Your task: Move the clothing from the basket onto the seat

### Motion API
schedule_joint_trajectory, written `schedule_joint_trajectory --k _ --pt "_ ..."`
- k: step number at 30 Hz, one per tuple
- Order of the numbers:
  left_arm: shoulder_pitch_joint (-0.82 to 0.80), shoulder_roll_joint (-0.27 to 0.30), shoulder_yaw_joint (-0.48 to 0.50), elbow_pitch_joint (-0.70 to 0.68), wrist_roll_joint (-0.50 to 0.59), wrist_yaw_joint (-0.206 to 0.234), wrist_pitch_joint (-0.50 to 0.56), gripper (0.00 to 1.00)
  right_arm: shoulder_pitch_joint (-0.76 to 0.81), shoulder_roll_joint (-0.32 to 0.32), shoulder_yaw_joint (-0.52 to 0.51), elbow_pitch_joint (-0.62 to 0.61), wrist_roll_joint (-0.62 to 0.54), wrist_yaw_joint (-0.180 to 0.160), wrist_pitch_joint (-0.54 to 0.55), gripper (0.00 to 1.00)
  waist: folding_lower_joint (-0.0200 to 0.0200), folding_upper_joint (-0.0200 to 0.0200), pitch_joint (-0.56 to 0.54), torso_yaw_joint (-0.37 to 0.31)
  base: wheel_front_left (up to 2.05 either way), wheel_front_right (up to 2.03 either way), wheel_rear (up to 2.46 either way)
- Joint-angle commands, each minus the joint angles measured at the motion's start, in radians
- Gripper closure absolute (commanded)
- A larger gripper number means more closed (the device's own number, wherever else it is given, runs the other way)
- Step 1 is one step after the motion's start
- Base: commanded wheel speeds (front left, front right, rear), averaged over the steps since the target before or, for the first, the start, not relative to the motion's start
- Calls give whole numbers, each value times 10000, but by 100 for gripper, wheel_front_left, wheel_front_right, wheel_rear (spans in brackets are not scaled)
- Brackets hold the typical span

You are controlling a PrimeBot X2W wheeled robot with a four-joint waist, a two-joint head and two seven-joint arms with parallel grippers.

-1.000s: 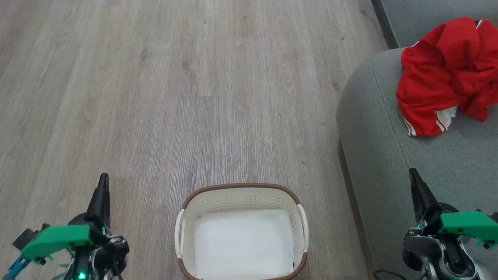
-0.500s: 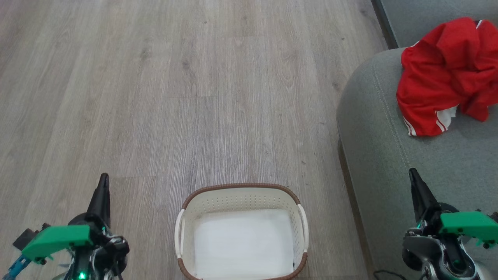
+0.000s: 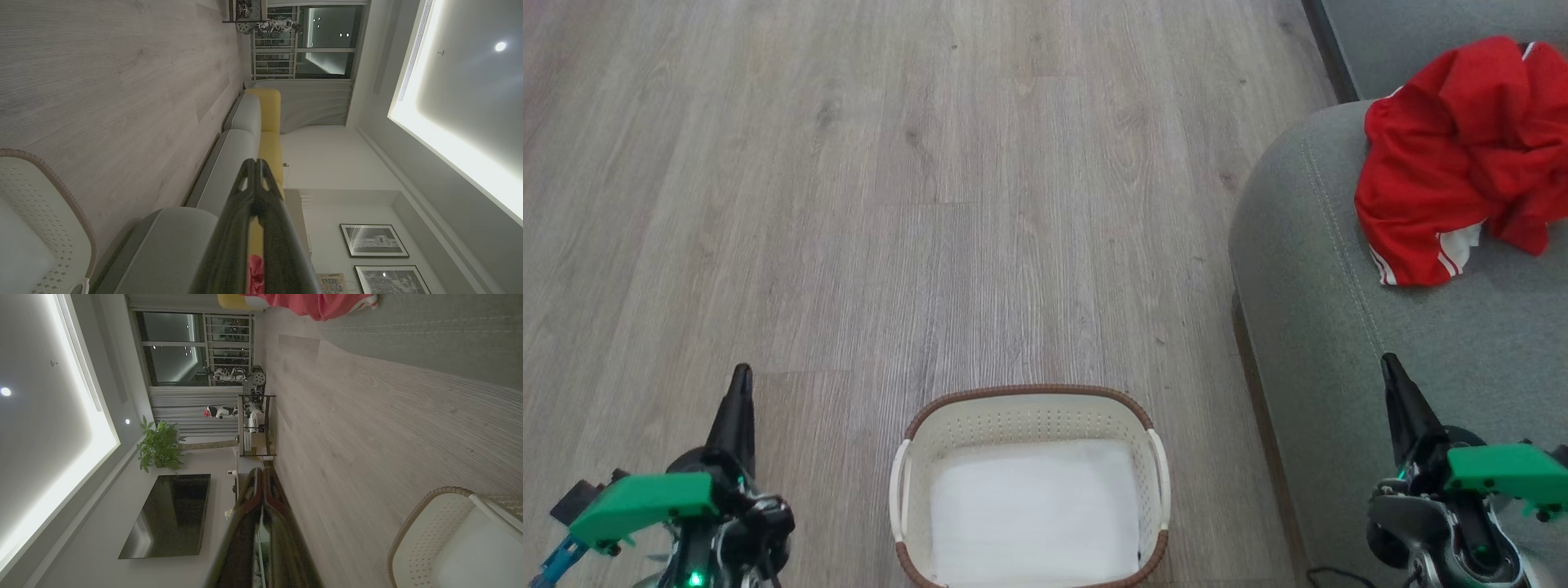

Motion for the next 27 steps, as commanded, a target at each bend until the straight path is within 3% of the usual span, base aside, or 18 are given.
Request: schedule_joint_trajectory --k 1,27 --pt "-495 85 357 -283 30 -67 64 100 -511 -51 179 -378 60 83 45 100 0 0 0 0 0 0 0" --pt "-496 78 368 -283 39 -67 72 100 -511 -51 180 -378 60 83 45 100 0 0 0 0 0 0 0"
